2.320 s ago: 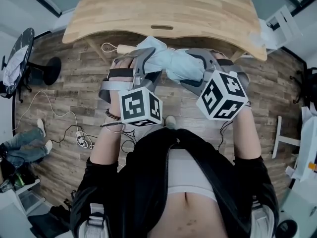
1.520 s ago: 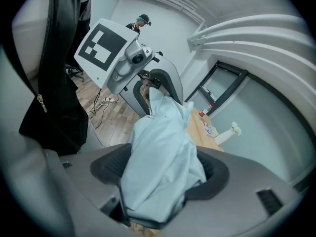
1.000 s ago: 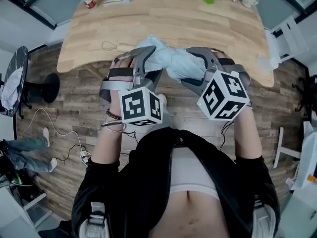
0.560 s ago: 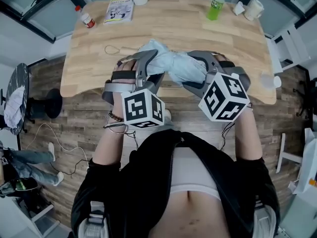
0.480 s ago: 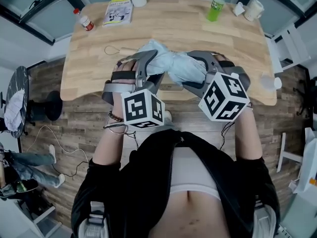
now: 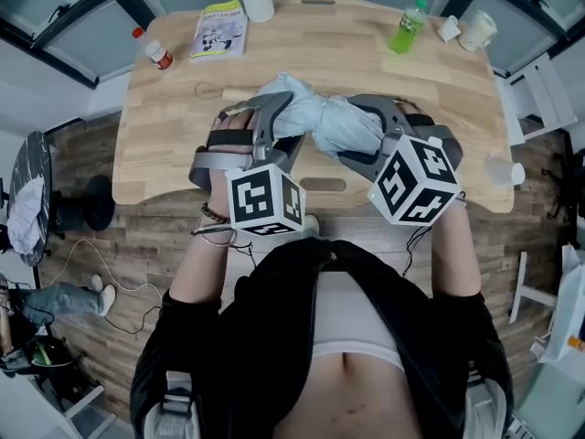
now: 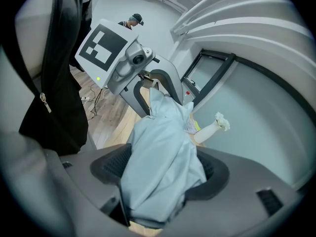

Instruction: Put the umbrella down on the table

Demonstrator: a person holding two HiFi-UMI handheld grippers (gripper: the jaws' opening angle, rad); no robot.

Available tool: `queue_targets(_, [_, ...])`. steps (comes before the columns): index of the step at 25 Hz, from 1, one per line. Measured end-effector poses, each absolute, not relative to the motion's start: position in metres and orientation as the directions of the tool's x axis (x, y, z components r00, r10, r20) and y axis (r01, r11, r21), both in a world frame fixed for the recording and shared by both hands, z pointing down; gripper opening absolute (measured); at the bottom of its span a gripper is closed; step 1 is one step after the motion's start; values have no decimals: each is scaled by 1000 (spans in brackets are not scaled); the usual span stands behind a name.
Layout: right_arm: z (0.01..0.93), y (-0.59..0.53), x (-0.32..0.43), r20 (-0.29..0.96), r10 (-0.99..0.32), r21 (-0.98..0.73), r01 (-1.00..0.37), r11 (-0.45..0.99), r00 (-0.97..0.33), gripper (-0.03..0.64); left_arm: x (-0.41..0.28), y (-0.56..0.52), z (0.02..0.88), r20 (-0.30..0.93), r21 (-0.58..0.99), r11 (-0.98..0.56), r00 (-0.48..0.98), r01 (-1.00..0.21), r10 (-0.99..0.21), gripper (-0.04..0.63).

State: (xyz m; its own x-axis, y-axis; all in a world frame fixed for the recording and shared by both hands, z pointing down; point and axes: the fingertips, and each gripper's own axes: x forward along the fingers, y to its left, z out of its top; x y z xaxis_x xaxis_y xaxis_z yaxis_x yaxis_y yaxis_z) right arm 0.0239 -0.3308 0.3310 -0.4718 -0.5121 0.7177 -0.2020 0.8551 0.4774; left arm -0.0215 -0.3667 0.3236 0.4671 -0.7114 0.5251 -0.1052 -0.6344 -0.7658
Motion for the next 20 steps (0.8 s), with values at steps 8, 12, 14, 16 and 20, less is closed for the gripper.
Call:
queue_targets(8, [331, -354, 30, 727, -505, 467, -204, 861, -466, 352, -16, -390, 324, 530, -759, -643, 475, -104, -702, 279])
queue_targets(12, [329, -361, 37, 728, -499, 469, -189, 863, -470, 352, -9, -396, 322, 528, -759, -641, 467, -115, -709, 279])
queue_targets(14, [327, -365, 40, 729, -493, 469, -178, 865, -474, 352, -6, -400, 321, 525, -760, -638, 462, -124, -715, 279])
queue_targets(16, [327, -368, 43, 731, -487, 469, -168, 867, -478, 353, -4, -402, 321, 525, -759, -638, 454, -133, -720, 279])
queue_targets(20, [333, -372, 48, 742, -465, 457, -142, 878, -482, 353, 0, -405, 328, 535, -751, -644, 436, -148, -724, 279])
